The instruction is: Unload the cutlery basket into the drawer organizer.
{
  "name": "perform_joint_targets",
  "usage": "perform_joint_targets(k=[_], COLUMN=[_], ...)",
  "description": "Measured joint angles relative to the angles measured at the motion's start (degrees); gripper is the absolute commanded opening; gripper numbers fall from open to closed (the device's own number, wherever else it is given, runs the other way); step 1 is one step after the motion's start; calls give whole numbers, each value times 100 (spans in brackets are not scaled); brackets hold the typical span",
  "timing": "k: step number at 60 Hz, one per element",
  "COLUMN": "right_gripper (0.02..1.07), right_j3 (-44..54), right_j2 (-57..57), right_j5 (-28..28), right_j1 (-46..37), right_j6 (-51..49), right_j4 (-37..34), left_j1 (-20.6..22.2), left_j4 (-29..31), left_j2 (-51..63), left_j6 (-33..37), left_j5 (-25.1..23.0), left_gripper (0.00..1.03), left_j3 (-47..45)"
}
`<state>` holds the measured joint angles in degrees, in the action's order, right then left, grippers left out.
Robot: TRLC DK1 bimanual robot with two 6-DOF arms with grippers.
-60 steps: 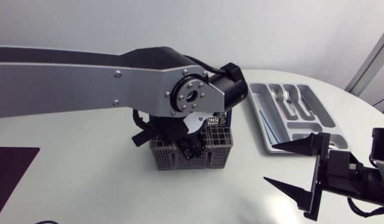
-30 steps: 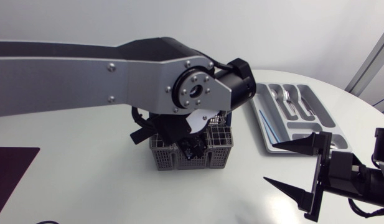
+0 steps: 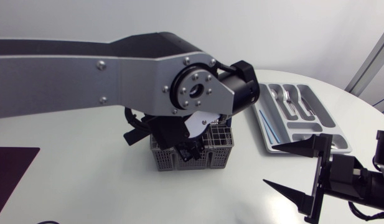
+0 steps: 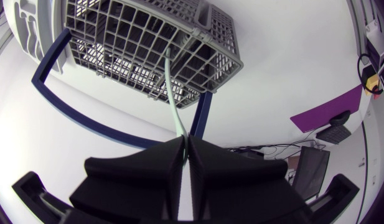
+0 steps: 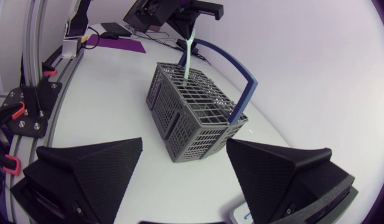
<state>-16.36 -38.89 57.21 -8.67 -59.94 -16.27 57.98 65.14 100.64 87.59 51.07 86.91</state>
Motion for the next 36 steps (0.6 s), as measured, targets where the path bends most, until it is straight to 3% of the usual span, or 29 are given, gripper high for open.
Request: perform_joint_targets(k=[36], right_gripper=[99], right_j3=[0], right_j2=[358], right_j5=[-2], right_j1=[55], right_j6=[175], right_j4=[-72], left_j1=[258], left_j4=[350], left_j2=[-28], left_j6=[-350], left_j5=[332], left_gripper=[6], left_j3=[341])
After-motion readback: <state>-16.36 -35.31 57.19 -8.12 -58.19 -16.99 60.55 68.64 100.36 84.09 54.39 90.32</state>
